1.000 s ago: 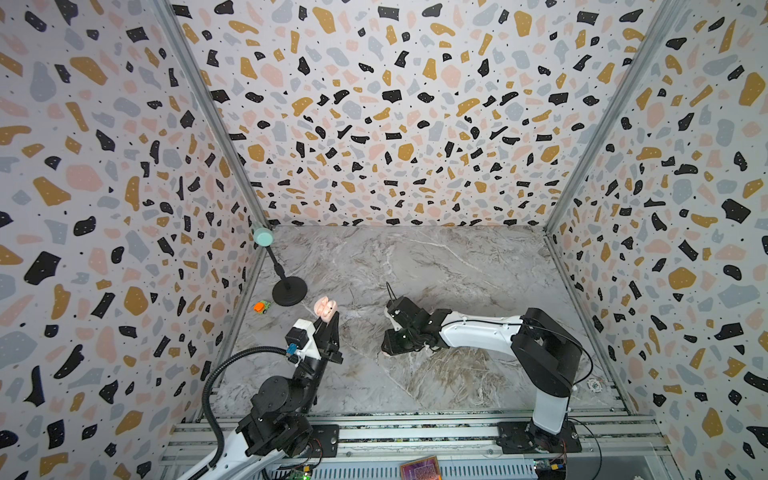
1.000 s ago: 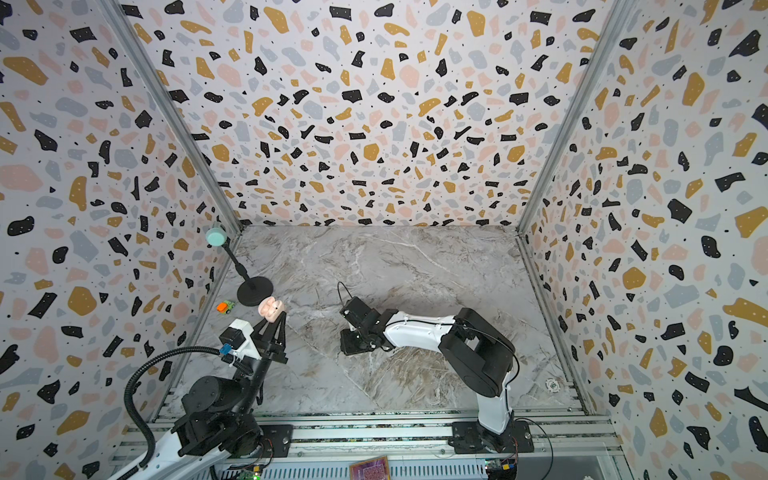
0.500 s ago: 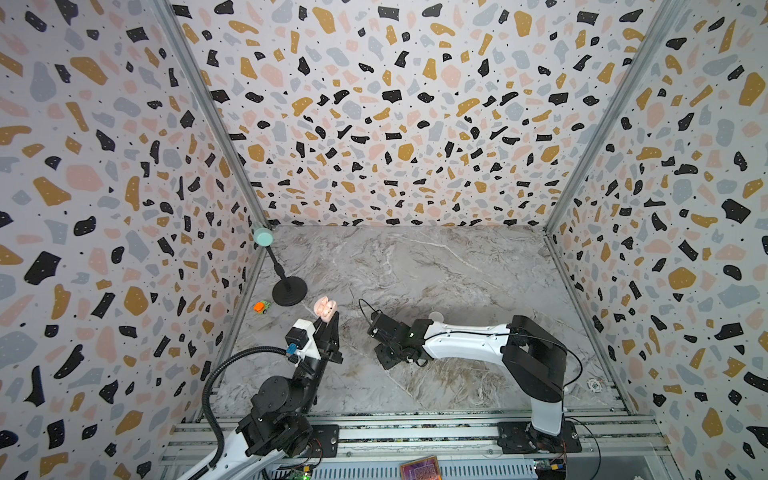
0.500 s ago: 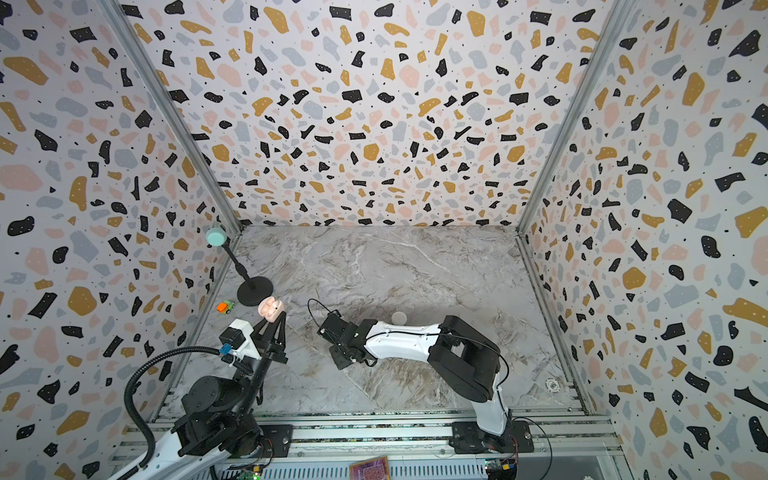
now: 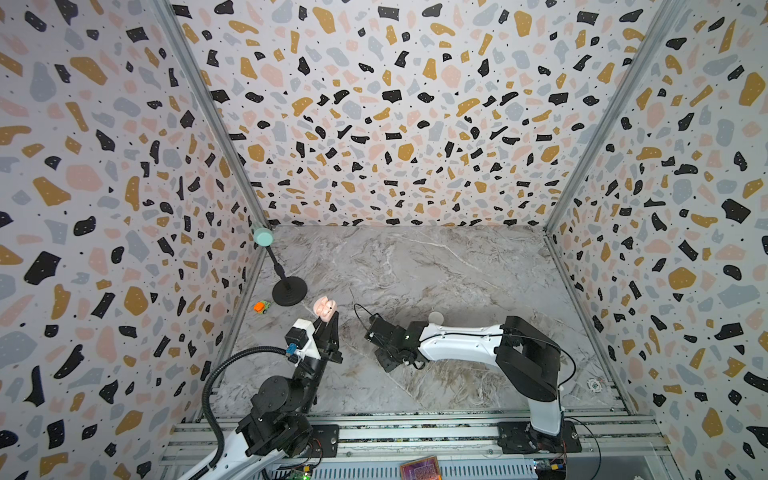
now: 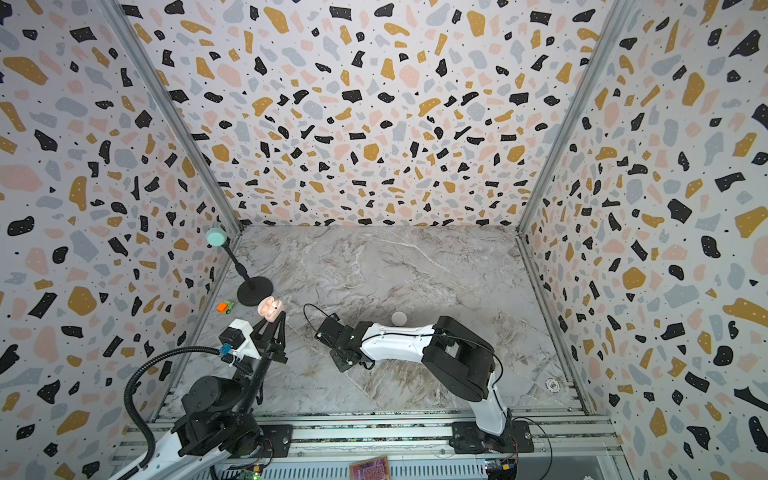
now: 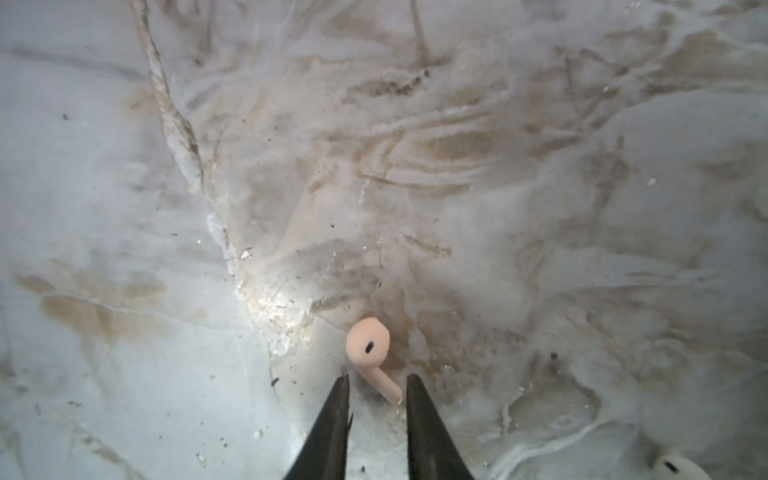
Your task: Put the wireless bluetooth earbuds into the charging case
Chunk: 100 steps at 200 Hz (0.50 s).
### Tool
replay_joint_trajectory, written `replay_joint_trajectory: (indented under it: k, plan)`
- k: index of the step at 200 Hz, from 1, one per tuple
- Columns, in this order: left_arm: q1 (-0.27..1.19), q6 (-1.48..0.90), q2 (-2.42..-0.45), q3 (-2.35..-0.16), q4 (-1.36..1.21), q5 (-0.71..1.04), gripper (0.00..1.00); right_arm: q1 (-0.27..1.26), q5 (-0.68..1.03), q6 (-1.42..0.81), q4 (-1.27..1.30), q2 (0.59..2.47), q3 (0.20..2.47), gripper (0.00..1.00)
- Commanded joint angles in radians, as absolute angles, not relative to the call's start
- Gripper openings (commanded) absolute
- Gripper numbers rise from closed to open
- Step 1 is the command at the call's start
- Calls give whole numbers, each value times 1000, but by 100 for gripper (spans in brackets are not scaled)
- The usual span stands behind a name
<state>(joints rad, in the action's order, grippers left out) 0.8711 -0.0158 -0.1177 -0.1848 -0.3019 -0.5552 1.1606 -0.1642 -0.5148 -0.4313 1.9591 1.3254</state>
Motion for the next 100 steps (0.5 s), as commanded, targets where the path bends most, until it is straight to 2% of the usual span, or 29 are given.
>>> replay_joint_trajectory:
  k: [1,100]
  plan:
    - [865,-15,-118,-175,-367,-551,0,1165,-192,-490,-458,1971,1360,26]
    - [864,-15,-117,-175,-366,-546,0,1185,-163,-488,-462,2000,1371,20]
